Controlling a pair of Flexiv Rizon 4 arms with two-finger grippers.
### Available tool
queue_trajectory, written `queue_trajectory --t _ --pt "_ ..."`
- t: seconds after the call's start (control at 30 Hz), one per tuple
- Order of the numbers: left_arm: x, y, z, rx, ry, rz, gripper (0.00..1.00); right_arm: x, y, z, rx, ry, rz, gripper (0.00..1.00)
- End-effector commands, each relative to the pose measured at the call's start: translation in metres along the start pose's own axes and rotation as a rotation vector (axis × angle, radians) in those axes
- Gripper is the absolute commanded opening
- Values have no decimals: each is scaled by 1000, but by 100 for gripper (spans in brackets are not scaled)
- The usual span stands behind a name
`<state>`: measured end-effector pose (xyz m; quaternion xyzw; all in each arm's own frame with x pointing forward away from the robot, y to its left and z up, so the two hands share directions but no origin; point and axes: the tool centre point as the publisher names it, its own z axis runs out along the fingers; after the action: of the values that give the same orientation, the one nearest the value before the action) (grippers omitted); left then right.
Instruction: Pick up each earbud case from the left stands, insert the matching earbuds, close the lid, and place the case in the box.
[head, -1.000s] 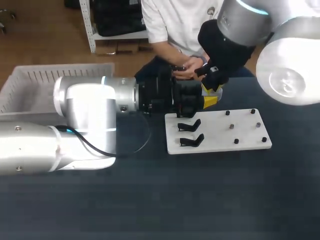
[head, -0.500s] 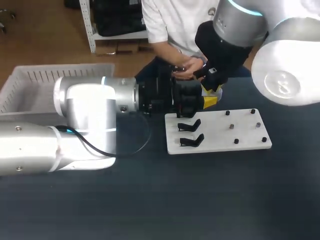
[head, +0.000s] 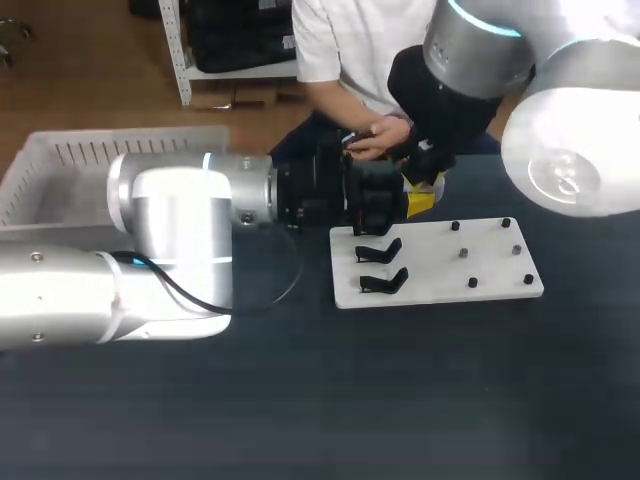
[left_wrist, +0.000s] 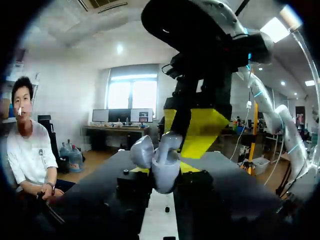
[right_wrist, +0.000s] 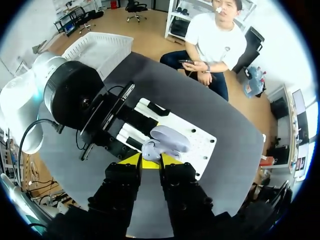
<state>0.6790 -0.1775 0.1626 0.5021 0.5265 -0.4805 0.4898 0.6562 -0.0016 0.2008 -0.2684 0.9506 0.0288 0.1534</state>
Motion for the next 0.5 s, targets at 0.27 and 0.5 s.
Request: queue_trajectory --t 0.27,0.5 --pt "1 -1 0 -7 -6 4 0 0 0 -1 15 -14 7 31" --pt "1 -1 0 -7 -6 4 0 -2 -2 -5 21 -23 9 34"
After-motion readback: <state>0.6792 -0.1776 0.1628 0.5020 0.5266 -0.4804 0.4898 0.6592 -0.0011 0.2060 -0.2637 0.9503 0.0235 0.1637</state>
